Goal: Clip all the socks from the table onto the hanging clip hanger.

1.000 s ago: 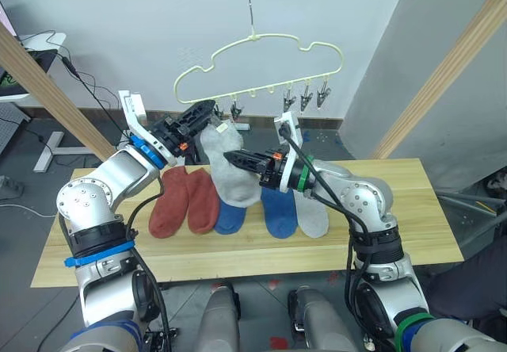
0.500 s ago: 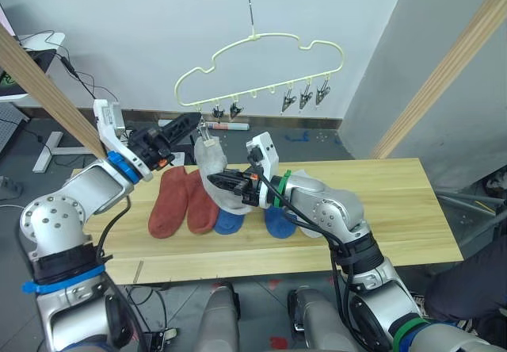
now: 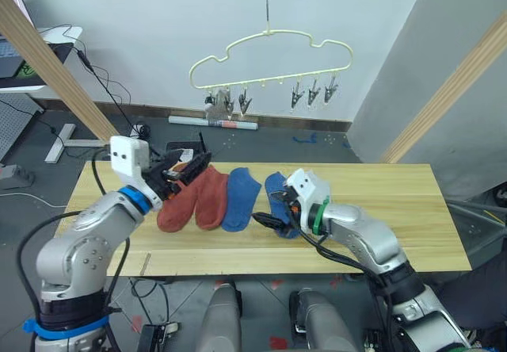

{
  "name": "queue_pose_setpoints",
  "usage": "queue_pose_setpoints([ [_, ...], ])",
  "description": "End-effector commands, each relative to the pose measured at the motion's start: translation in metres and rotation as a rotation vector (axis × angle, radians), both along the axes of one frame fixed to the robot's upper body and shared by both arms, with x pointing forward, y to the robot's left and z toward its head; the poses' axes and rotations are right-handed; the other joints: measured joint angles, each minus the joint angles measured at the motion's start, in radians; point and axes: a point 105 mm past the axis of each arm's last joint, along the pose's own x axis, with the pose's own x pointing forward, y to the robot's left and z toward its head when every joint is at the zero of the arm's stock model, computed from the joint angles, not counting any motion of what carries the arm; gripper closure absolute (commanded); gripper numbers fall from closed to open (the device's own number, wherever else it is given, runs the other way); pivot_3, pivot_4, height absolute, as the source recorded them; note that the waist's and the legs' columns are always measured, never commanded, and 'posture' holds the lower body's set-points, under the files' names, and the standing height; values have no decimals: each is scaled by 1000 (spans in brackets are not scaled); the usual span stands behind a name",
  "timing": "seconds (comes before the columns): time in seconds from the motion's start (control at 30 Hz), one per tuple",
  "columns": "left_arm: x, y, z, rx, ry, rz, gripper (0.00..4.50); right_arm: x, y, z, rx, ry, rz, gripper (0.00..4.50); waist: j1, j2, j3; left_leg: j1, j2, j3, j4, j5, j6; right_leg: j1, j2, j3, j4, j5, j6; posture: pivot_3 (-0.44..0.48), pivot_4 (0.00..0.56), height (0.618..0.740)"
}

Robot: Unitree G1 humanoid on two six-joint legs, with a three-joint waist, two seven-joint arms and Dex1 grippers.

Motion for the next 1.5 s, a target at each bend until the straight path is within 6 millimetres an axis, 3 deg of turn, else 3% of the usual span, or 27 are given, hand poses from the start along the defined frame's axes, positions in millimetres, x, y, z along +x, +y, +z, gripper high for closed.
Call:
queue_pose_setpoints([
  [0.03,1,-9,10,37,-86,6,0,1,-14,42,56,-177,-73,23,-2,0,0,0,0,0,0,0,0,0,0,0,1,-1,1,86,229,740],
  [0.3,30,-33,15,101,-195,8,0,0,-37,97,135,-356,-177,23,-2,0,0,0,-1,0,3,1,0,1,1,0,1,-2,3,16,240,740],
  [0.4,38,-45,19,93,-228,-20,549,2,-43,108,153,-386,-200,0,-7,0,0,-1,-1,1,4,0,0,1,0,1,0,-1,2,-15,243,740],
  [0.5,45,-54,19,123,-249,-34,1416,5,-45,115,163,-405,-223,0,-21,0,0,-1,-1,1,5,0,0,1,1,1,1,0,0,-33,245,740],
  [0.67,62,-60,21,130,-281,14,1416,3,-45,127,201,-429,-239,0,-35,0,0,-1,-1,0,6,0,0,1,1,1,2,1,0,-54,251,740],
  [0.97,91,-53,35,132,-381,170,1416,-4,-42,145,248,-476,-181,0,-58,0,0,-1,-1,0,10,0,1,3,2,1,2,1,1,-103,253,740],
  [1.5,89,-49,35,125,-409,202,1416,-5,-41,158,274,-506,-179,0,-73,0,0,-1,0,0,13,0,1,4,2,1,3,3,2,-124,246,740],
])
